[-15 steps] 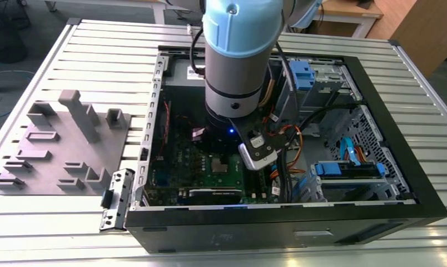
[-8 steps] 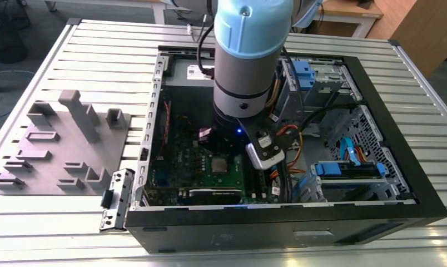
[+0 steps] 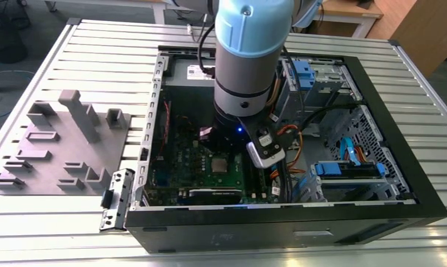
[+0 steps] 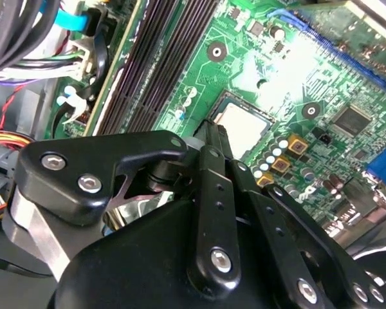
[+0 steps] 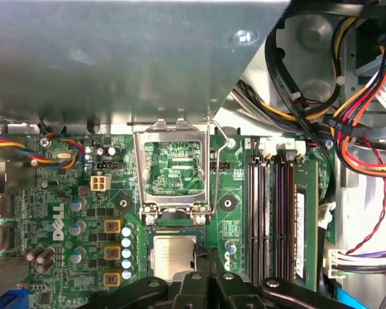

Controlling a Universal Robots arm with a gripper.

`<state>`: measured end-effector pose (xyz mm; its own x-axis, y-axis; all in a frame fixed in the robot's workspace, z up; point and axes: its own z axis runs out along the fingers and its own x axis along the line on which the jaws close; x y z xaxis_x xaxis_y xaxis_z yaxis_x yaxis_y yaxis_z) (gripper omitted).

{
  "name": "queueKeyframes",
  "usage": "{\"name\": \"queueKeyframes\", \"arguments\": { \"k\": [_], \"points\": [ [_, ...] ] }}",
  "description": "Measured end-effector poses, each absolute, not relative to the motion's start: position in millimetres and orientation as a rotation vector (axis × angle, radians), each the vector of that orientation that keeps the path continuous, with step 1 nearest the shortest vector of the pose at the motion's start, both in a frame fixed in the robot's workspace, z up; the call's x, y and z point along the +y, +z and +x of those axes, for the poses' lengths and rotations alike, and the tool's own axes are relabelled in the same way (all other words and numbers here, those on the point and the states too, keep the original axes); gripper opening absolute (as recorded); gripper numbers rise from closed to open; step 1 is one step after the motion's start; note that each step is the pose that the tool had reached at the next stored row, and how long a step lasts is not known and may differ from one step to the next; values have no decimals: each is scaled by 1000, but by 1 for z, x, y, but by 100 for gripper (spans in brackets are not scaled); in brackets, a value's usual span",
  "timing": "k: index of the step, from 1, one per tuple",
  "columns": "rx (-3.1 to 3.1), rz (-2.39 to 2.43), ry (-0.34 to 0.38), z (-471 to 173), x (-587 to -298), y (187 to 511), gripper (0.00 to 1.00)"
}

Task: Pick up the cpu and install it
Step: 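Close the cpu cover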

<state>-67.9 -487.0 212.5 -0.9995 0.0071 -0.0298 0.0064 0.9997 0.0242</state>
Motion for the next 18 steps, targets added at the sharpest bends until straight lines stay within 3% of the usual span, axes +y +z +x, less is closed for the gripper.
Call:
{"name": "queueKeyframes", "arguments": {
  "k": [18],
  "points": [
    [3110, -117, 42, -55, -477, 213, 11]
  ]
}}
